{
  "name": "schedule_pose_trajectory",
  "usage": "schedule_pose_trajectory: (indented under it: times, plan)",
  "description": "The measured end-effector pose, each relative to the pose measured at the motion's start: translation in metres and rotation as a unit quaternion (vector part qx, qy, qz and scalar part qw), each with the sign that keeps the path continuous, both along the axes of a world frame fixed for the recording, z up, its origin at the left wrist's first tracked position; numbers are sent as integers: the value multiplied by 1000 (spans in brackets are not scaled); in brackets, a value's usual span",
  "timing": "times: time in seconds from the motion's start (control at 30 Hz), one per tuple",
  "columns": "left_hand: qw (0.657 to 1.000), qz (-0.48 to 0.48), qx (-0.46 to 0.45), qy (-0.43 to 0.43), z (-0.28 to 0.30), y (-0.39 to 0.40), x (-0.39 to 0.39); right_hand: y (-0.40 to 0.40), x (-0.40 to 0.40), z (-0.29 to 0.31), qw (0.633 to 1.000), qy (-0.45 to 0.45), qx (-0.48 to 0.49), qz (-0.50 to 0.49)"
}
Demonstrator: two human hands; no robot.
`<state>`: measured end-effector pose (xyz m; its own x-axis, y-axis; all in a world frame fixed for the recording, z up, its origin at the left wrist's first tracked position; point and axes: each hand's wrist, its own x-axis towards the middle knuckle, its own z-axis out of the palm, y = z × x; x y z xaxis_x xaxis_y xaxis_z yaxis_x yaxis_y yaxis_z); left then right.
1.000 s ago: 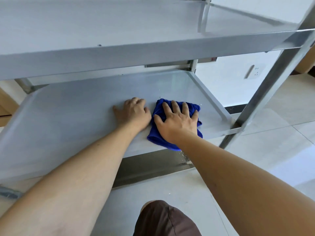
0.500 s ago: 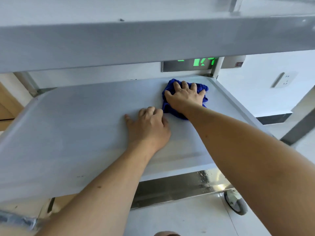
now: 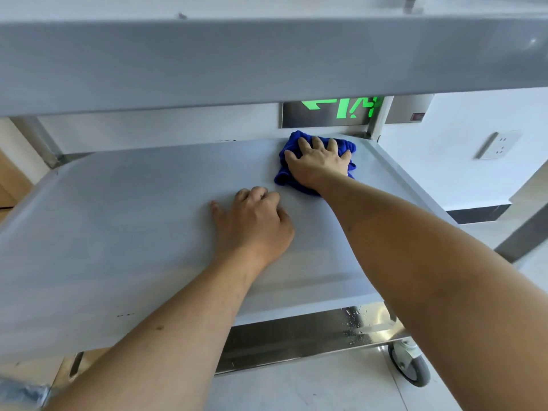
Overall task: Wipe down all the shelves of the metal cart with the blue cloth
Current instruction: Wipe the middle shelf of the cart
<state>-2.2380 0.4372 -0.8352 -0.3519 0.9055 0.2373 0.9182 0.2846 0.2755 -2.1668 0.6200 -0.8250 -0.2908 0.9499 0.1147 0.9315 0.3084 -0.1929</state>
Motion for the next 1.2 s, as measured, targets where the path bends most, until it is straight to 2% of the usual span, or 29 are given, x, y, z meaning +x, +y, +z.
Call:
schedule_pose_trajectory:
  times: [0.6, 0.9, 1.03, 1.13, 1.2]
  plan:
    - [999, 12, -47, 2, 5, -7, -6, -169, 126, -5, 999, 26, -13, 12]
    - [993, 18, -102, 48, 24, -1, 14, -178, 164, -5, 998, 25, -13, -56]
    - [992, -65, -96, 57, 26, 12, 53, -165, 161, -3, 998, 13, -14, -59]
    - [993, -66, -95, 36, 23, 18, 56, -142, 157, -1, 998, 0, -16, -63]
    - [993, -72, -83, 53, 19, 19, 49, -122, 152, -1, 998, -7, -9, -68]
